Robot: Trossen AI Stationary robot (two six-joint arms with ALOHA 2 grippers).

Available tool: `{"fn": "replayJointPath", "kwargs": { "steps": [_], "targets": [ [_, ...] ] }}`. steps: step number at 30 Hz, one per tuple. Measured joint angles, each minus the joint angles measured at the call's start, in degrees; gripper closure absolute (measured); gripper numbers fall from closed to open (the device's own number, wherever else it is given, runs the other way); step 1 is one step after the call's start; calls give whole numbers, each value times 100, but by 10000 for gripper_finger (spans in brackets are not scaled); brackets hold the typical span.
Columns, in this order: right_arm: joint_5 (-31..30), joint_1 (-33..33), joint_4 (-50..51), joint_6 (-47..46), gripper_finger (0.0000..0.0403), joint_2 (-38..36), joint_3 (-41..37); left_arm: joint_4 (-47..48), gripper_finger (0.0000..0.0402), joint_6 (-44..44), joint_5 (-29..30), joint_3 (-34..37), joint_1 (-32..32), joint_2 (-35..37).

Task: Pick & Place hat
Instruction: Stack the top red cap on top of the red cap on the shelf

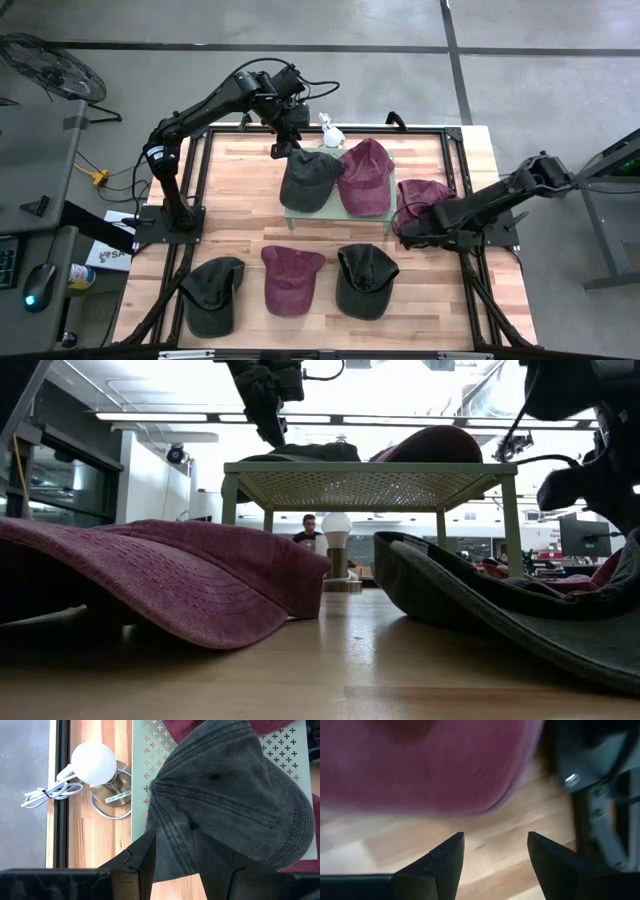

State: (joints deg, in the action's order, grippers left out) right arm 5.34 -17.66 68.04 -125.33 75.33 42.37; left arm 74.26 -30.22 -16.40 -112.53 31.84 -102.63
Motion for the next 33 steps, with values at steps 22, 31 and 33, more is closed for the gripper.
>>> {"fn": "replayJointPath", "kwargs": {
  "steps": [22, 31, 33],
  "targets": [
    [-654, 656, 718, 343, 192, -6, -9, 0, 273, 74, -7, 0, 0, 0],
    [-796, 937, 519, 473, 192, 157, -11, -1, 273, 73, -4, 0, 1, 0],
    [-801, 957, 483, 484, 192, 258, -11, -2, 273, 73, -4, 0, -1, 0]
  ]
}}
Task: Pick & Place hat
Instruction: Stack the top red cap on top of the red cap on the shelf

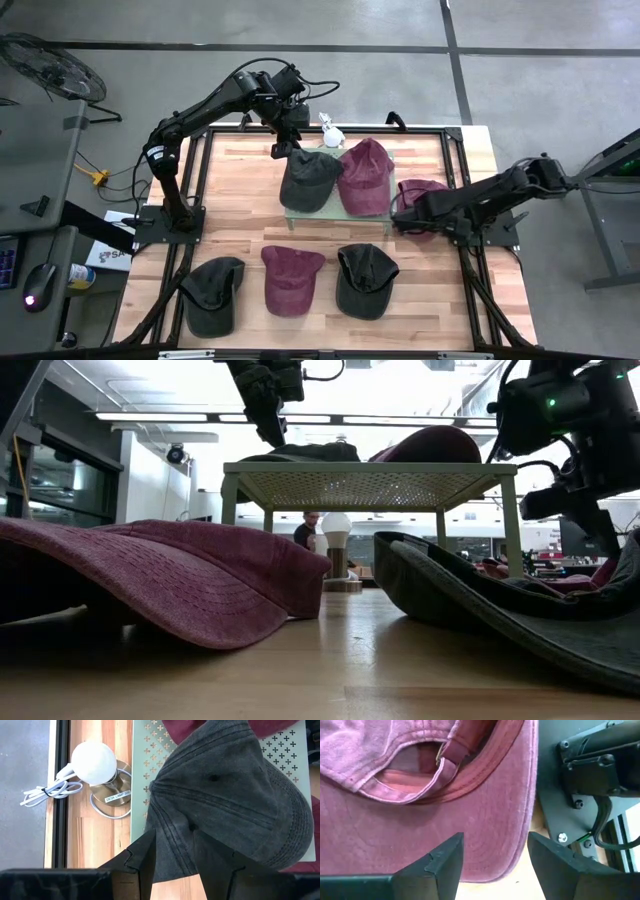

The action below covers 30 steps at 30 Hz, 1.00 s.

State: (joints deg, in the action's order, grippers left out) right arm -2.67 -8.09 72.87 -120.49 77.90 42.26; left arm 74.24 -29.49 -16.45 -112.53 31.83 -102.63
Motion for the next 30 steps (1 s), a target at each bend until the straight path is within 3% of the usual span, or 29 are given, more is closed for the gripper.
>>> {"fn": "replayJointPath", "kwargs": {
  "steps": [15, 30],
  "targets": [
    [19, 21, -445, 96, 209, 569, 2, 0, 273, -25, 28, 0, 0, 0],
    [88, 17, -184, 251, 386, 443, 20, -42, 273, -27, 39, 0, 0, 0]
  ]
}}
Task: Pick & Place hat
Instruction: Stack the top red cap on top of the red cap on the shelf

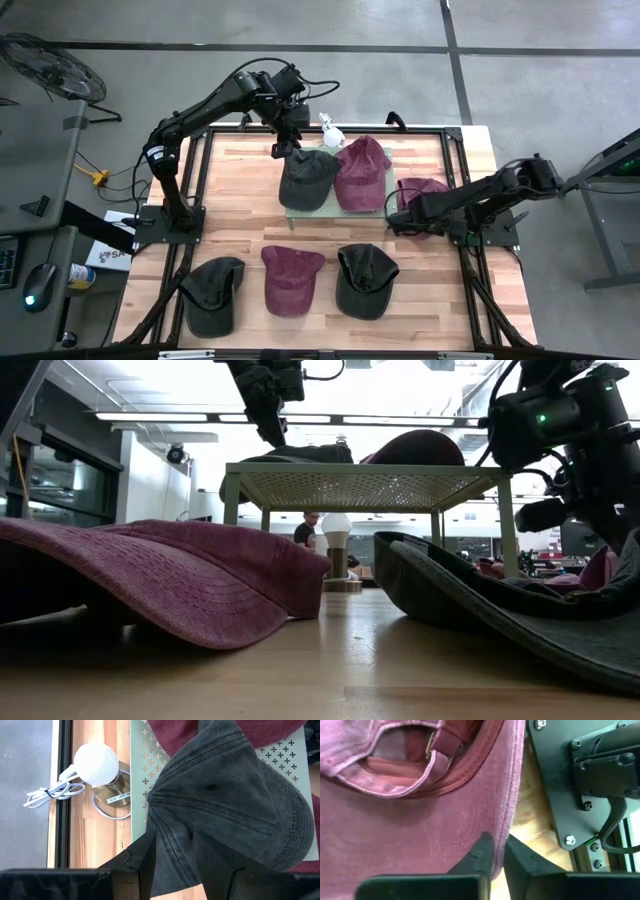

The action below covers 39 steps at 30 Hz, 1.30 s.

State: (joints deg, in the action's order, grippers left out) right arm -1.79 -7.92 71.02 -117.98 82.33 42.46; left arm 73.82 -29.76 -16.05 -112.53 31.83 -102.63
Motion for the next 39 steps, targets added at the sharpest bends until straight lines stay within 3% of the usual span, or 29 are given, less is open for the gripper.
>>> {"fn": "replayJointPath", "kwargs": {
  "steps": [9, 16, 28, 39],
  "targets": [
    [254, -4, 754, -2, 397, -800, 44, -2, 273, 2, 2, 0, 0, 0],
    [51, -7, 1904, 114, 397, -1354, 686, -46, 273, 2, 2, 0, 1, 0],
    [-1130, 197, 1903, 1107, 397, -1928, 1776, -155, 273, 13, -125, 0, 0, 0],
    [-988, 885, 1904, 2280, 398, -1972, 2228, -421, 273, 175, -168, 0, 0, 0]
  ]
}}
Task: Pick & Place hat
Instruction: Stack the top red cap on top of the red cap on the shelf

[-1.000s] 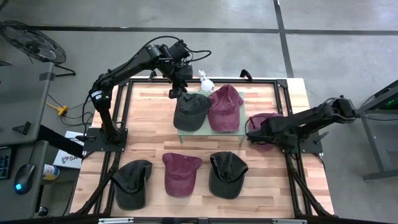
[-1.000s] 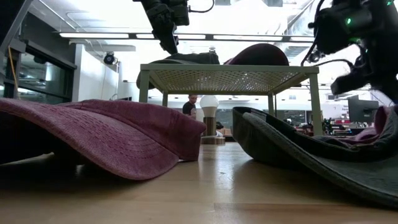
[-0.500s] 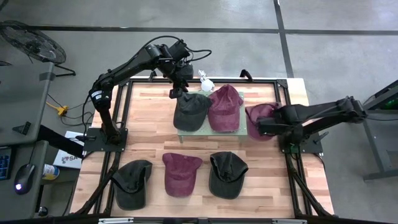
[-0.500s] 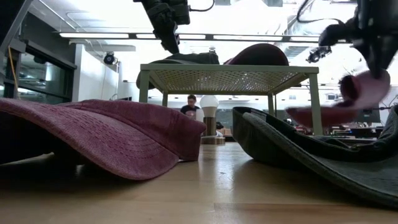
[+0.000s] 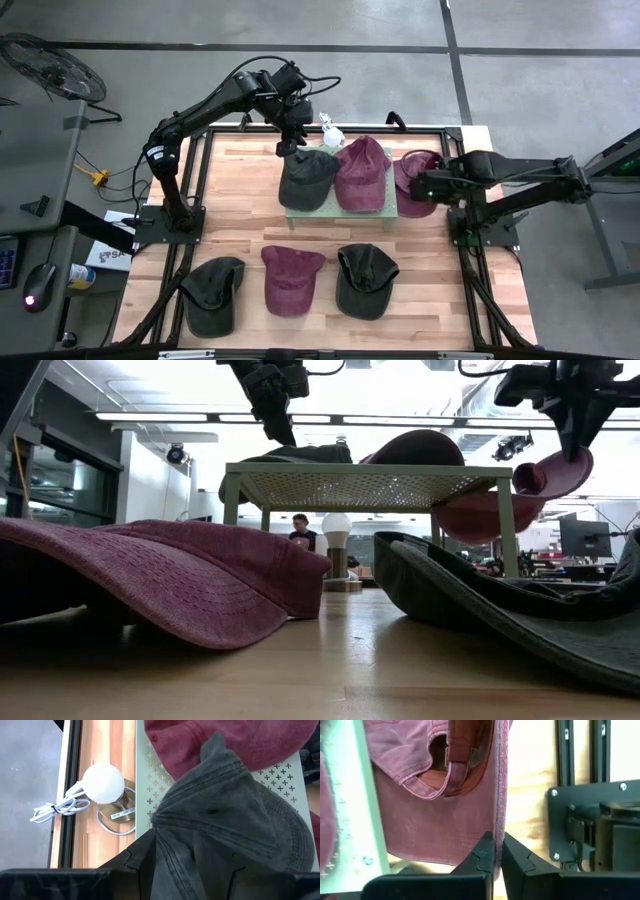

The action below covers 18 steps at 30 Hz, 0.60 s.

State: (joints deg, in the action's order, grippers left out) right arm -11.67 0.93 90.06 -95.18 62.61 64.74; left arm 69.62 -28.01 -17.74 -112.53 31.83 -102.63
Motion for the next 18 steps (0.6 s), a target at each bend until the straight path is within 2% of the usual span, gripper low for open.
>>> {"fn": "replayJointPath", "kwargs": {
  "steps": [7, 18],
  "targets": [
    [-31, 492, -4, 697, 398, -2, 266, -112, 273, 168, -4, 0, 0, 0],
    [241, 1434, -8, 1544, 398, -4, 360, -230, 273, 432, -22, 0, 0, 0]
  ]
}}
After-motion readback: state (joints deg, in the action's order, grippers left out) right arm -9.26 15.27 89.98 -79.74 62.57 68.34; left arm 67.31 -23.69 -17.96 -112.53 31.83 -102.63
